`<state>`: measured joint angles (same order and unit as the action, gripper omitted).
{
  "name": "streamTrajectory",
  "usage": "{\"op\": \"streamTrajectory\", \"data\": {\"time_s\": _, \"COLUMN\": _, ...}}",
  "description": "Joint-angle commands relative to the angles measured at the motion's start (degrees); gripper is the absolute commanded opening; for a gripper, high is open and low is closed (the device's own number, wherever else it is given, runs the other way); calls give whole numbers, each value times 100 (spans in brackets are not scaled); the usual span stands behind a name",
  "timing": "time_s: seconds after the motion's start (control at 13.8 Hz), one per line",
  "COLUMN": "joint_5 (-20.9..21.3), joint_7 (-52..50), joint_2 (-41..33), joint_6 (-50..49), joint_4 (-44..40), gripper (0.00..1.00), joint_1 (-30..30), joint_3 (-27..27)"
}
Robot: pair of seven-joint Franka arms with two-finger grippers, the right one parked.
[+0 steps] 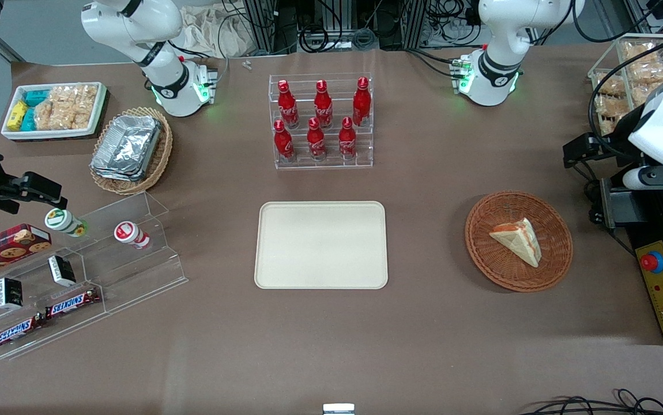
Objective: Place sandwich from basket to tray
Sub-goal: 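Move the left gripper over the wrapped sandwich in the wicker basket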
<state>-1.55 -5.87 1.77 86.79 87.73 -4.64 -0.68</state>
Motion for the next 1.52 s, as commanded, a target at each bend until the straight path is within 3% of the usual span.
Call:
{"op": "streamTrajectory", "data": {"time_s": 0.0, "joint_5": 198, "joint_7": -36, "joint_2": 87, "joint_6": -198, "joint_4": -204, "gripper": 100, "joint_1": -46, "joint_3": -11}}
{"op": "streamTrajectory", "data": {"time_s": 0.22, "joint_5": 207, "joint_7": -282, "joint_2": 139, "joint_6": -163, "joint_4": -177, "gripper": 100, "joint_1": -19, "joint_3": -2}}
{"op": "streamTrajectory", "data": {"time_s": 0.43, "joint_5": 137, "joint_7": -2087, "joint_2": 569, "joint_6": 38, "joint_4": -160, "gripper": 100, "joint_1": -2, "joint_3": 15}}
{"op": "streamTrajectory", "data": {"time_s": 0.72, "joint_5": 146, "joint_7": -3179, "joint_2": 1044, "joint_6": 301, "joint_4": 261, "gripper": 100, "joint_1": 60, "joint_3": 42}}
{"op": "streamTrajectory", "data": {"time_s": 1.01, "joint_5": 173, "joint_7": -3973, "joint_2": 957, "joint_6": 2153, "joint_4": 1823, "gripper": 100, "joint_1": 104, "joint_3": 129}}
{"op": "streamTrajectory", "data": {"time_s": 1.45, "joint_5": 164, "joint_7": -4115, "joint_2": 1010, "joint_6": 4403, "joint_4": 3503, "gripper": 100, "joint_1": 122, "joint_3": 226}}
